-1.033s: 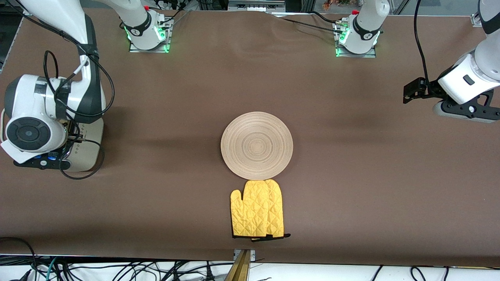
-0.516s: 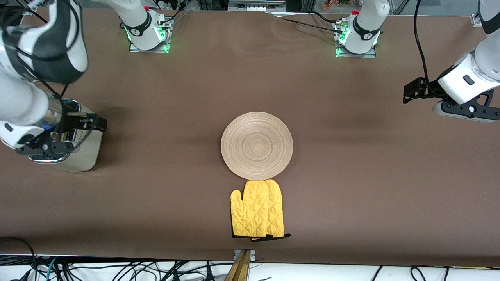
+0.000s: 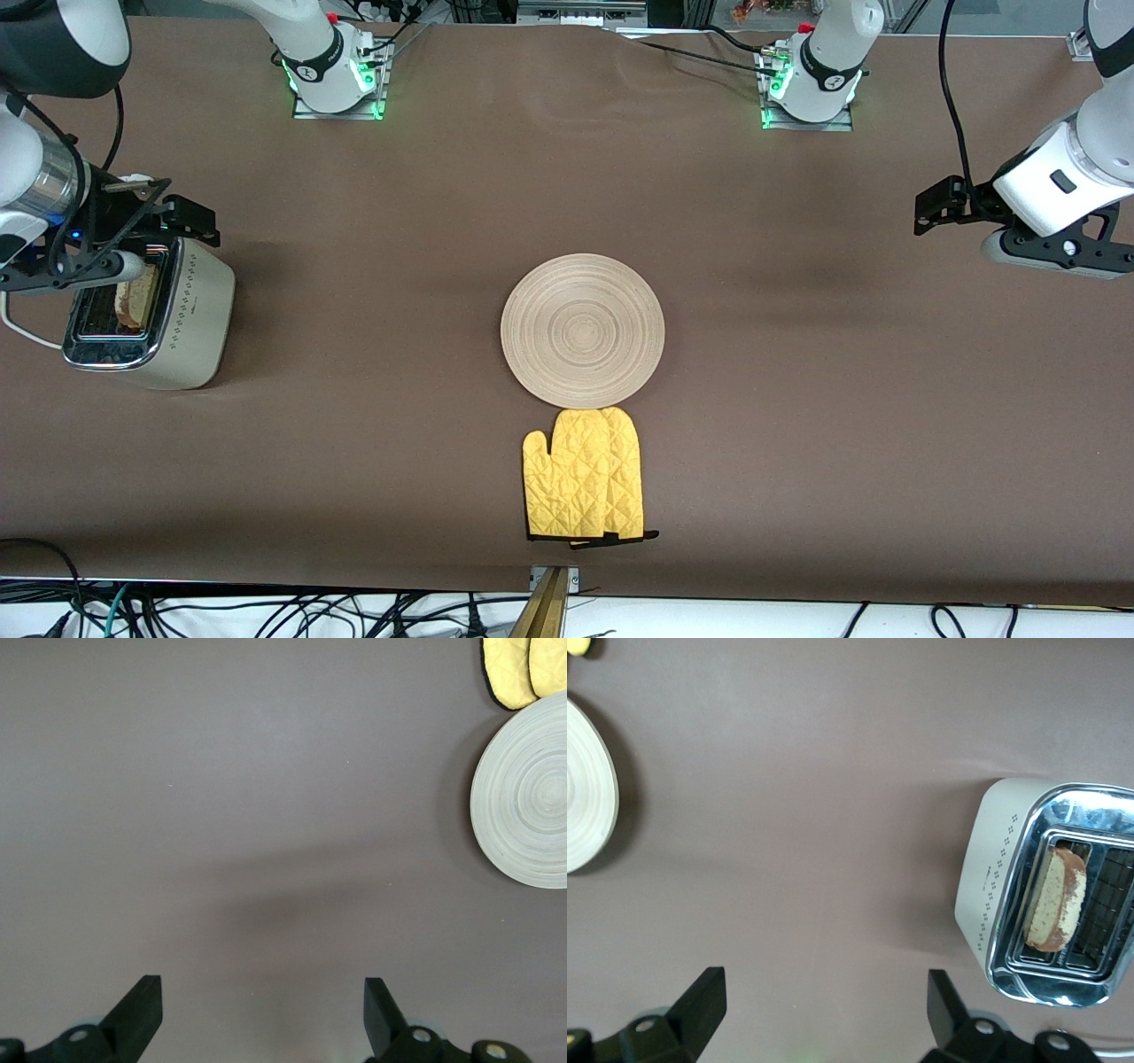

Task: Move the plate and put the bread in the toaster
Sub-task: 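Open the right gripper and raise it away from the toaster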

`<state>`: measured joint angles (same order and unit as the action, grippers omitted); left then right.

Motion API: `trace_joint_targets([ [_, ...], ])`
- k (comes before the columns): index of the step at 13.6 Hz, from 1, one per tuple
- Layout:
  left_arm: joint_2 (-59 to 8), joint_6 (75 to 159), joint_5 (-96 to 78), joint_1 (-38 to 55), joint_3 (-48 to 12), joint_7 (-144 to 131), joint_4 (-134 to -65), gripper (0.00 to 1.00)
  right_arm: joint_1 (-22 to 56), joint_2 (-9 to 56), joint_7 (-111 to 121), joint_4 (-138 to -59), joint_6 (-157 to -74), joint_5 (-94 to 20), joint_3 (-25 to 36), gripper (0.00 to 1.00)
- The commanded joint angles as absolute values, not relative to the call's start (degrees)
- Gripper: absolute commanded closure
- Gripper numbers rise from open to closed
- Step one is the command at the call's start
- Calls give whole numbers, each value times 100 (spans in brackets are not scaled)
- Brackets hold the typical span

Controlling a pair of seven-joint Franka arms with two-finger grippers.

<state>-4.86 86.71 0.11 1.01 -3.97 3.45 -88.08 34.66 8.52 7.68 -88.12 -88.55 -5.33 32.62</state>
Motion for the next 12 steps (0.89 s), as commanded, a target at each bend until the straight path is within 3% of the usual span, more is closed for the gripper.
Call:
trace_joint_targets([
  [1, -563, 8569, -79, 141, -360, 290, -8622, 0, 2608, 528, 773, -9070, -8903, -229, 2204, 0],
  [3, -563, 8569, -88, 149, -369, 290, -8622, 0, 1254, 361, 765, -9079, -8860, -9, 709, 0],
  [6, -563, 8569, -88, 149, -360, 290, -8622, 0, 240, 369, 791, -9070, -8894, 0, -278, 0],
  [12, -563, 8569, -79, 141, -369, 290, -8622, 0, 97, 448, 747, -8912, -8851, 9, -413, 0],
])
